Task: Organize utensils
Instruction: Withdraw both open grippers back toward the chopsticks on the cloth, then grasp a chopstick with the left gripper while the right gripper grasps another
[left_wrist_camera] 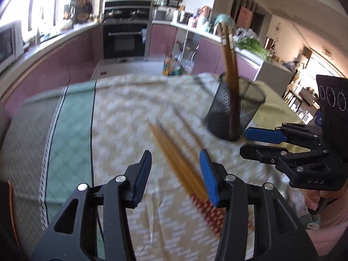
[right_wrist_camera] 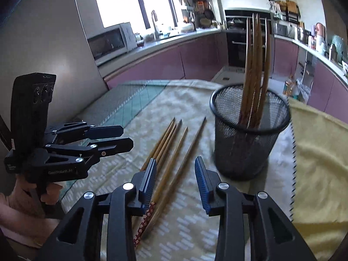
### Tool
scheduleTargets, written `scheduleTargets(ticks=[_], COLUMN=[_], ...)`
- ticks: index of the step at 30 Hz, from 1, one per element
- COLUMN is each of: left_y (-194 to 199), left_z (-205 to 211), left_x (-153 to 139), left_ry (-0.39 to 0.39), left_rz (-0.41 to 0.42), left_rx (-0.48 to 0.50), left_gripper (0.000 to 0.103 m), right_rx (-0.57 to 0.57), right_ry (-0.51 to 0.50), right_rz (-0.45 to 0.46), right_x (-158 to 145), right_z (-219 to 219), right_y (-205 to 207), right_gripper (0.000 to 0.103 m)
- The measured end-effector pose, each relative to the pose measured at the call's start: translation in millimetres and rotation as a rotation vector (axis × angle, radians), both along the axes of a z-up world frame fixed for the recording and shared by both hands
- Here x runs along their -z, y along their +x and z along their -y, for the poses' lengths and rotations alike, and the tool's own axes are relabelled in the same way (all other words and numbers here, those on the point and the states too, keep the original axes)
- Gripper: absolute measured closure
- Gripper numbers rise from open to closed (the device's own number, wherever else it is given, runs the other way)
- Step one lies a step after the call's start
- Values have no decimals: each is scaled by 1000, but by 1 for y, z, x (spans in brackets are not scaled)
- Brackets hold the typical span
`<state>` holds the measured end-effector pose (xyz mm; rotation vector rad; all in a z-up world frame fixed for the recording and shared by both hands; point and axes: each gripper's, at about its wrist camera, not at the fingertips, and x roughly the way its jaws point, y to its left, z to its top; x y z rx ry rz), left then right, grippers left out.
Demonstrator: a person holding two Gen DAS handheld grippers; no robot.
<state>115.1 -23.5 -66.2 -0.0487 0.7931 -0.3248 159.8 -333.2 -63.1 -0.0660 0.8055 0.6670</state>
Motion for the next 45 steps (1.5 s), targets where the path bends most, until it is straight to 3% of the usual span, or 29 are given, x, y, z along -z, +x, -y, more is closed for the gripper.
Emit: scheduleTargets(ticks=[4, 9, 15, 28, 35, 39, 45], left_y=[2, 4, 12, 19, 29, 31, 23], left_z=[0, 8, 15, 9, 15, 13, 2], left_x=[23, 32, 42, 46, 46, 45, 32], left_ry=[0, 13, 30, 13, 86, 73, -4], left_rz=[-56, -74, -115, -127, -124, -124, -103], left_rx=[-7, 10, 9, 11, -4, -29, -46], left_gripper=[58, 58, 68, 78, 89, 92, 95], right_rx=[10, 30, 52, 76, 96, 94, 61], right_ry=[-39, -59, -86, -113, -106, -80, -29], right_rz=[-24, -56, -75, -67, -73, -80, -33], right_x=[16, 29, 40, 42, 42, 40, 18], right_z=[-10, -19, -22, -33, -32, -27, -20], right_y=[3, 10, 17, 30, 38, 35, 20], right_gripper=[69, 69, 73, 85, 95, 97, 97])
